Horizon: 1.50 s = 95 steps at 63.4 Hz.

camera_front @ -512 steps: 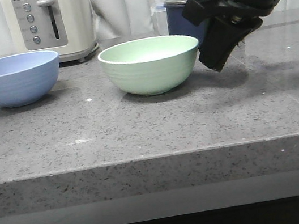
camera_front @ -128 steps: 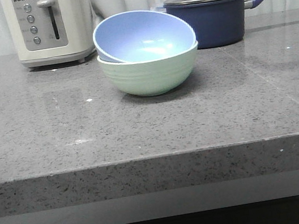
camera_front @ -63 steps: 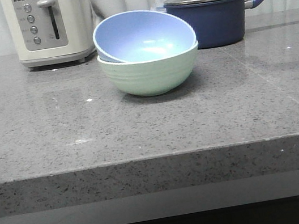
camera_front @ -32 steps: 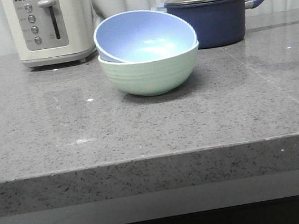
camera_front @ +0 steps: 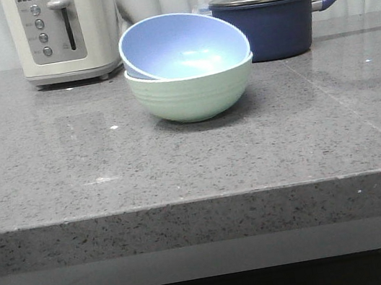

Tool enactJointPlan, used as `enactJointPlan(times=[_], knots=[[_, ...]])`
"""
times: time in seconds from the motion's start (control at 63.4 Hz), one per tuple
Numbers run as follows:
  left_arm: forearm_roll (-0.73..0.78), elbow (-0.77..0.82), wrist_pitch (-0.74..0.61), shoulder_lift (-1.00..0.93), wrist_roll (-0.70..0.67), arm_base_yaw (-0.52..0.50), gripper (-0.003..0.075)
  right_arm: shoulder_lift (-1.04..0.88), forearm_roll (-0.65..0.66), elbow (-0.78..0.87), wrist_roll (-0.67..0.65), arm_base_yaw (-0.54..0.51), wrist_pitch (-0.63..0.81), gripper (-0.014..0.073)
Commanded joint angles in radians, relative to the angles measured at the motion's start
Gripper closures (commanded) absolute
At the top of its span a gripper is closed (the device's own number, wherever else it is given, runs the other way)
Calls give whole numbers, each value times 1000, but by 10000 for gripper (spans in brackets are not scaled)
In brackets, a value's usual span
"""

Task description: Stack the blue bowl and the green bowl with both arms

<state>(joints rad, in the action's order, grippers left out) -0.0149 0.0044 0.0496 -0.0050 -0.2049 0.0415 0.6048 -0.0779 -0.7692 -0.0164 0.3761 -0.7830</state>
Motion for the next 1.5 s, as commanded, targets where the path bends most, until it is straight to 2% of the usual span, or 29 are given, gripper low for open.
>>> enactJointPlan(times=[0.0, 0.174, 0.363, 0.694, 1.483], knots=[[3, 6, -88, -18, -6, 1, 740, 2, 6, -25, 2, -3, 69, 657], [15, 6, -90, -18, 1, 1, 740, 2, 6, -25, 2, -3, 69, 657], [-89, 6, -92, -18, 191, 1, 740, 2, 6, -25, 2, -3, 69, 657], [-74, 6, -50, -18, 195, 1, 740, 2, 6, -25, 2, -3, 69, 657], [-74, 6, -50, -18, 195, 39, 740, 2, 6, -25, 2, -3, 69, 657]])
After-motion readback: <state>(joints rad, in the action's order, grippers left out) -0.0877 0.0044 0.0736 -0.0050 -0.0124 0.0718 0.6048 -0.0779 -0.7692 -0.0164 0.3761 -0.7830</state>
